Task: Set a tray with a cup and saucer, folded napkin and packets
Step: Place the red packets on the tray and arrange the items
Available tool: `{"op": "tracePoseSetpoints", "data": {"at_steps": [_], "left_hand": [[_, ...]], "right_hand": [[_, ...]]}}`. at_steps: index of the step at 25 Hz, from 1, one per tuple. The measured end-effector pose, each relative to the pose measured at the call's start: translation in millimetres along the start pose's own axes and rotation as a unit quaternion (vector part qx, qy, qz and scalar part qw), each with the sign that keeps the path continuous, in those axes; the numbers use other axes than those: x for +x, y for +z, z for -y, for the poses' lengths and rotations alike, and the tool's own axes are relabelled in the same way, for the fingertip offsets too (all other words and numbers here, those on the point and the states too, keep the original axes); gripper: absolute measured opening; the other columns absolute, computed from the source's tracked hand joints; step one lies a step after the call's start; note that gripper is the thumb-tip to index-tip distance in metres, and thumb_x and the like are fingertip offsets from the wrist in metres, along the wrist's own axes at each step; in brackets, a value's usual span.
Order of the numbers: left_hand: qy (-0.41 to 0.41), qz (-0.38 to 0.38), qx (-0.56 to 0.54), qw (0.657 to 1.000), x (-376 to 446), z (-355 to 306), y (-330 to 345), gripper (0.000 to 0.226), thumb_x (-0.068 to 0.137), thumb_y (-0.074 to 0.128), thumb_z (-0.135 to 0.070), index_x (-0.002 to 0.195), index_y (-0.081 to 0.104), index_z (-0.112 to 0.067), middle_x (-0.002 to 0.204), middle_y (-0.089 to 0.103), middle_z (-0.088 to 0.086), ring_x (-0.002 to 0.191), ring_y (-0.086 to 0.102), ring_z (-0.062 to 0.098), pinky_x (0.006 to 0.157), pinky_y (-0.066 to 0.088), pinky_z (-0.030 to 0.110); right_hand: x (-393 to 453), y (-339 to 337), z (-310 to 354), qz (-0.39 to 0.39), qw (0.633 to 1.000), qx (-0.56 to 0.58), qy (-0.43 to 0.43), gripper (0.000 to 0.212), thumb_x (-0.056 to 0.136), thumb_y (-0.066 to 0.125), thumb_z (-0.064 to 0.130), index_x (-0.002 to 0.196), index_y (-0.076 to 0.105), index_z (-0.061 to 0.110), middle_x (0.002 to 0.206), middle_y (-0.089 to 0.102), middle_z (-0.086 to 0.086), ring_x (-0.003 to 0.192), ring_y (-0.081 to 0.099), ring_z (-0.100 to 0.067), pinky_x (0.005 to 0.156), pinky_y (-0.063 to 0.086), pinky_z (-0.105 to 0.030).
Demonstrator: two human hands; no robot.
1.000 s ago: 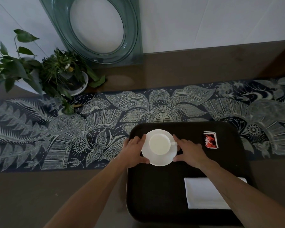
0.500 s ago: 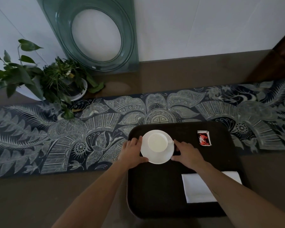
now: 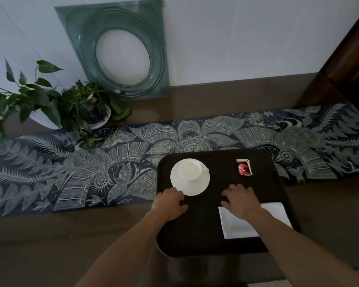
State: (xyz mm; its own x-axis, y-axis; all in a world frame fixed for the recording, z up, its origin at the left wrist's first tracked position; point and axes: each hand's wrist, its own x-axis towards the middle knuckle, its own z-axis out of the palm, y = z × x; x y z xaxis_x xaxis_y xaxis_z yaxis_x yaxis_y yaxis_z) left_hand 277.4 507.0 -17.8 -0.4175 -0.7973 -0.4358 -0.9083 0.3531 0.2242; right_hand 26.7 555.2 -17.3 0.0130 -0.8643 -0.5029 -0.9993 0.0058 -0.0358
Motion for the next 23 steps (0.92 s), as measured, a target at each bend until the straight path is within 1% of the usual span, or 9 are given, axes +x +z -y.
{"op": "tracePoseSetpoints", "data": {"at_steps": [1, 3, 5, 8, 13, 16, 20, 23], "left_hand": [[0.004, 0.03, 0.005, 1.0, -0.3, -7.6, -0.1, 0.041, 0.086, 0.057, -0.049, 0.119, 0.058, -0.026, 0.12, 0.055, 0.001, 0.112, 0.052, 0.023, 0.096, 0.041, 0.042], [0.0, 0.063, 0.005, 0.998, -1.5, -28.8, 3.9, 0.042, 0.085, 0.059, -0.048, 0.121, 0.058, -0.026, 0.121, 0.057, 0.001, 0.113, 0.053, 0.023, 0.097, 0.039, 0.043], [-0.011, 0.077, 0.009, 0.997, -3.6, -50.6, 9.4, 0.042, 0.085, 0.06, -0.048, 0.121, 0.057, -0.026, 0.122, 0.057, 0.002, 0.115, 0.053, 0.024, 0.098, 0.037, 0.044], [-0.035, 0.081, 0.014, 0.996, -1.8, -81.3, 15.8, 0.043, 0.085, 0.06, -0.048, 0.122, 0.057, -0.026, 0.124, 0.054, 0.003, 0.116, 0.052, 0.025, 0.097, 0.036, 0.043], [-0.048, 0.058, 0.015, 0.997, 11.2, -117.3, 16.9, 0.043, 0.084, 0.063, -0.046, 0.122, 0.057, -0.027, 0.121, 0.054, 0.001, 0.111, 0.054, 0.024, 0.092, 0.041, 0.04], [-0.046, 0.044, 0.026, 0.998, 20.5, -132.9, 20.7, 0.042, 0.082, 0.066, -0.042, 0.12, 0.058, -0.027, 0.119, 0.055, 0.0, 0.108, 0.055, 0.022, 0.089, 0.043, 0.037], [-0.045, 0.042, 0.051, 0.997, 24.5, -142.1, 30.9, 0.04, 0.084, 0.065, -0.037, 0.121, 0.057, -0.026, 0.119, 0.053, 0.001, 0.108, 0.054, 0.023, 0.092, 0.038, 0.039], [-0.044, 0.018, 0.058, 0.997, 24.1, -146.2, 38.5, 0.035, 0.086, 0.063, -0.033, 0.119, 0.056, -0.023, 0.118, 0.053, 0.003, 0.108, 0.053, 0.025, 0.092, 0.039, 0.04]], "right_hand": [[-3.5, -0.1, -5.0, 0.0, 1.0, -0.005, -0.008, 0.044, 0.095, 0.046, 0.046, 0.136, 0.047, 0.03, 0.135, 0.047, -0.002, 0.125, 0.043, -0.023, 0.102, 0.038, -0.046], [-15.2, -0.1, -20.9, 0.006, 1.0, -0.015, -0.023, 0.043, 0.095, 0.047, 0.044, 0.136, 0.047, 0.03, 0.136, 0.047, -0.002, 0.126, 0.043, -0.023, 0.103, 0.036, -0.047], [-26.4, 2.1, -40.1, 0.015, 0.999, -0.022, -0.029, 0.042, 0.095, 0.047, 0.043, 0.135, 0.048, 0.03, 0.135, 0.048, -0.001, 0.126, 0.043, -0.023, 0.104, 0.034, -0.048], [-43.5, 8.3, -74.8, 0.007, 0.999, -0.026, -0.021, 0.041, 0.094, 0.047, 0.043, 0.133, 0.05, 0.03, 0.131, 0.05, -0.001, 0.123, 0.044, -0.023, 0.102, 0.035, -0.047], [-59.4, 17.2, -126.4, -0.012, 0.999, -0.04, -0.017, 0.042, 0.092, 0.049, 0.043, 0.132, 0.05, 0.028, 0.13, 0.051, 0.0, 0.122, 0.043, -0.023, 0.099, 0.036, -0.045], [-60.9, 22.8, -150.8, -0.009, 0.998, -0.059, -0.021, 0.045, 0.091, 0.053, 0.042, 0.133, 0.05, 0.027, 0.131, 0.051, 0.0, 0.125, 0.04, -0.024, 0.101, 0.033, -0.045], [-57.1, 28.2, -161.9, -0.019, 0.997, -0.073, -0.036, 0.046, 0.091, 0.055, 0.041, 0.134, 0.05, 0.025, 0.132, 0.05, -0.001, 0.126, 0.038, -0.024, 0.102, 0.031, -0.046], [-52.6, 31.7, -164.3, -0.033, 0.995, -0.083, -0.042, 0.041, 0.092, 0.055, 0.037, 0.131, 0.052, 0.025, 0.13, 0.052, -0.001, 0.125, 0.038, -0.024, 0.102, 0.032, -0.045]]}}
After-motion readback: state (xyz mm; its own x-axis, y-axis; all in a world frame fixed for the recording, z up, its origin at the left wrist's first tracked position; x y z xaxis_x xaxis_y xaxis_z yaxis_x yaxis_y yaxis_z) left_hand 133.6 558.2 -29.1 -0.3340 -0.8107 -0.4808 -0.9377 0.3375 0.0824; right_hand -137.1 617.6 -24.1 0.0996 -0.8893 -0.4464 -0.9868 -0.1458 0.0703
